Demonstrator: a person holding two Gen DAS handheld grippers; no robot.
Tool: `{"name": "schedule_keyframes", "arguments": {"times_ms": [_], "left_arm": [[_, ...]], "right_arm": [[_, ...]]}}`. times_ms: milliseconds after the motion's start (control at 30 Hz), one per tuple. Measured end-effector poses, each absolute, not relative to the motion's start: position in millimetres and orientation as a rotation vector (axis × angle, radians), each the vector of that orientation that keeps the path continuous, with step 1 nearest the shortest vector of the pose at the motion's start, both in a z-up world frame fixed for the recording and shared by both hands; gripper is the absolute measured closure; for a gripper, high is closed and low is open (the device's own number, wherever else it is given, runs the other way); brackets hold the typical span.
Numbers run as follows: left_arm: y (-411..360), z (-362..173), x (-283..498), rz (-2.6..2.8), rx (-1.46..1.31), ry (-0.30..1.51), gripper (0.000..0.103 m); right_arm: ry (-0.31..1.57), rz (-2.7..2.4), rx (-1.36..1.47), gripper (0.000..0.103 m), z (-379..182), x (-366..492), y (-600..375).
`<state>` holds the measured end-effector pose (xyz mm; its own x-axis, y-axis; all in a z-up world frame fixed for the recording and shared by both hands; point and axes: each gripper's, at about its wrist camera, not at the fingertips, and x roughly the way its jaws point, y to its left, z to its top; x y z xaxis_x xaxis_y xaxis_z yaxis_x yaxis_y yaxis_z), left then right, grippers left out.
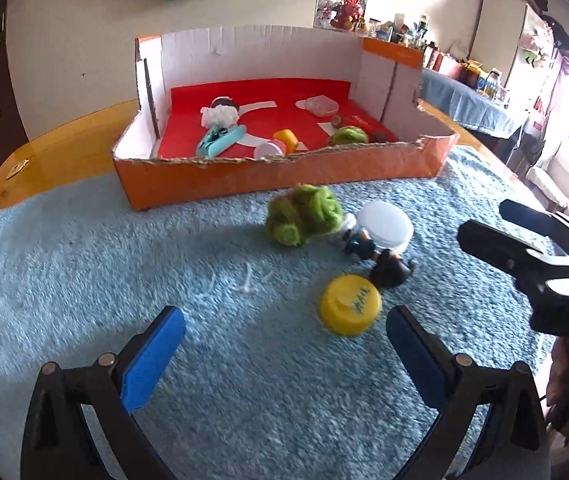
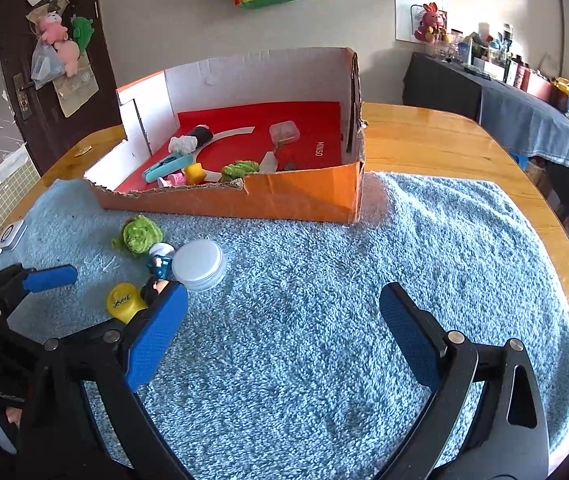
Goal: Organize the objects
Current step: 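Move the right tool to the white round lid while the left approaches the yellow lid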
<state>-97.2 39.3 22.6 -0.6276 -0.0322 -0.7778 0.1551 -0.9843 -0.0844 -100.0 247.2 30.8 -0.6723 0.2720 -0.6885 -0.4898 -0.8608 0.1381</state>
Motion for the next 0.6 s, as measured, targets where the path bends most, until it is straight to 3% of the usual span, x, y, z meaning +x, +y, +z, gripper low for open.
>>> {"name": "schedule_keyframes", "arguments": {"times_ms": [467,600], "left_arm": [[10.4,22.6,-104.0,-2.723,1.316,0.196,0.0],[10.5,24.0,-105.5,-2.756,1.33,0.185,0.005]], "right_arm": [[0.247,2.582,-1.216,0.005,17.1,-136.2,255.3],[0.207,2.603,-1.284,0.005,13.2,-145.8,252.0]]}}
